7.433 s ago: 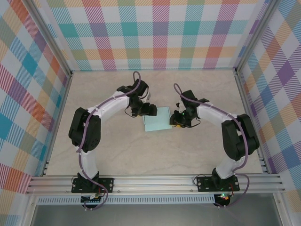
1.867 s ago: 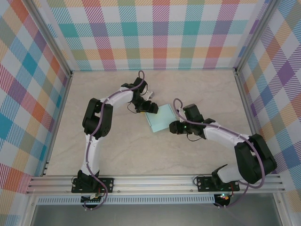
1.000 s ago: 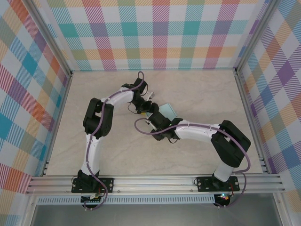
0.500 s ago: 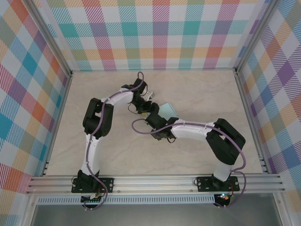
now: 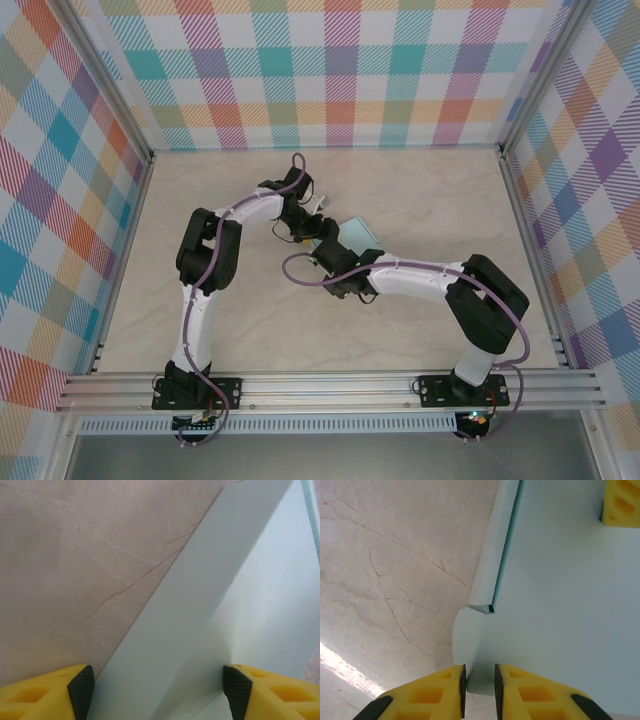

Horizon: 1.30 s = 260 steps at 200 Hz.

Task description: Fold the paper box

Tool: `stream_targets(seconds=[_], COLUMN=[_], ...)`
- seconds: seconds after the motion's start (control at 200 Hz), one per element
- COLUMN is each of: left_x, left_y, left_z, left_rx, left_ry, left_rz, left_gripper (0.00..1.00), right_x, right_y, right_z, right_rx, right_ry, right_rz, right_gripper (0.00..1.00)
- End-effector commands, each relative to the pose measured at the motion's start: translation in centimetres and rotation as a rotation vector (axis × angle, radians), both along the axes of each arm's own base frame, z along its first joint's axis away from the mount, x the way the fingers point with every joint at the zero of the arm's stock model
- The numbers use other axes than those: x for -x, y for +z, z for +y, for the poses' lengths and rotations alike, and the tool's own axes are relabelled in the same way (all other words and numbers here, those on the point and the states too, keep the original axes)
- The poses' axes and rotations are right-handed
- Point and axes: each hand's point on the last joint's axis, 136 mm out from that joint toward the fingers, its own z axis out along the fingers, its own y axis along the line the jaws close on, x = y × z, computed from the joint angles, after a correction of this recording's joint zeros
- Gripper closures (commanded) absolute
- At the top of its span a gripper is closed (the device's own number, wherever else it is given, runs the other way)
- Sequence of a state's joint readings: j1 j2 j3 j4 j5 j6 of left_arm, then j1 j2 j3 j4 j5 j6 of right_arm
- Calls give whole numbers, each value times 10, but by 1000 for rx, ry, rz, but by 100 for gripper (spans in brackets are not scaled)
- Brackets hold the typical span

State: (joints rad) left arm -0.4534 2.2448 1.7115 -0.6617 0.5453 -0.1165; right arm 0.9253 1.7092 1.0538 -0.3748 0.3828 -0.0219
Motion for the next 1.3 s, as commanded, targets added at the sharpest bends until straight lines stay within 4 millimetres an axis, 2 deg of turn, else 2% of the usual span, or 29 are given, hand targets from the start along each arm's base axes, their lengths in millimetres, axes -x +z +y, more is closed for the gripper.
stream_targets(seconds=[0.0,0.075,0.16,0.285,0.375,0.58,0.79,0.95,1.07,1.19,1.295], left_x=[55,55,55,56,56,56,56,56,55,53,42], left_y=[-86,-85,-86,-85,-85,-85,-86,-85,-85,-79,-62], left_z=[50,48,48,49,49,49,49,48,50,49,50], left_rx=[-306,-296,-297,-297,-299,-296,-297,-296,-304,-300,-280], left_ry=[5,9,10,11,11,11,8,9,6,4,13], left_rz=[226,226,227,228,225,227,229,230,228,210,174], left_gripper=[30,30,30,30,30,30,30,30,30,29,24], right_x=[-9,-7,-7,-5,-5,-13,-22,-19,-11,-17,-32], right_y=[17,12,4,2,-2,-20,-17,2,31,62,83], right_z=[0,0,0,7,10,1,-12,-12,-14,-41,-75], right_rx=[-37,-36,-29,-68,-73,2,55,31,-131,-388,-587], right_ry=[-3,-1,-11,-25,-34,-88,-159,-160,-199,-337,-437], right_rz=[-44,-31,-19,11,20,14,-28,-25,-6,61,112], right_gripper=[70,67,55,50,48,46,51,50,42,40,40])
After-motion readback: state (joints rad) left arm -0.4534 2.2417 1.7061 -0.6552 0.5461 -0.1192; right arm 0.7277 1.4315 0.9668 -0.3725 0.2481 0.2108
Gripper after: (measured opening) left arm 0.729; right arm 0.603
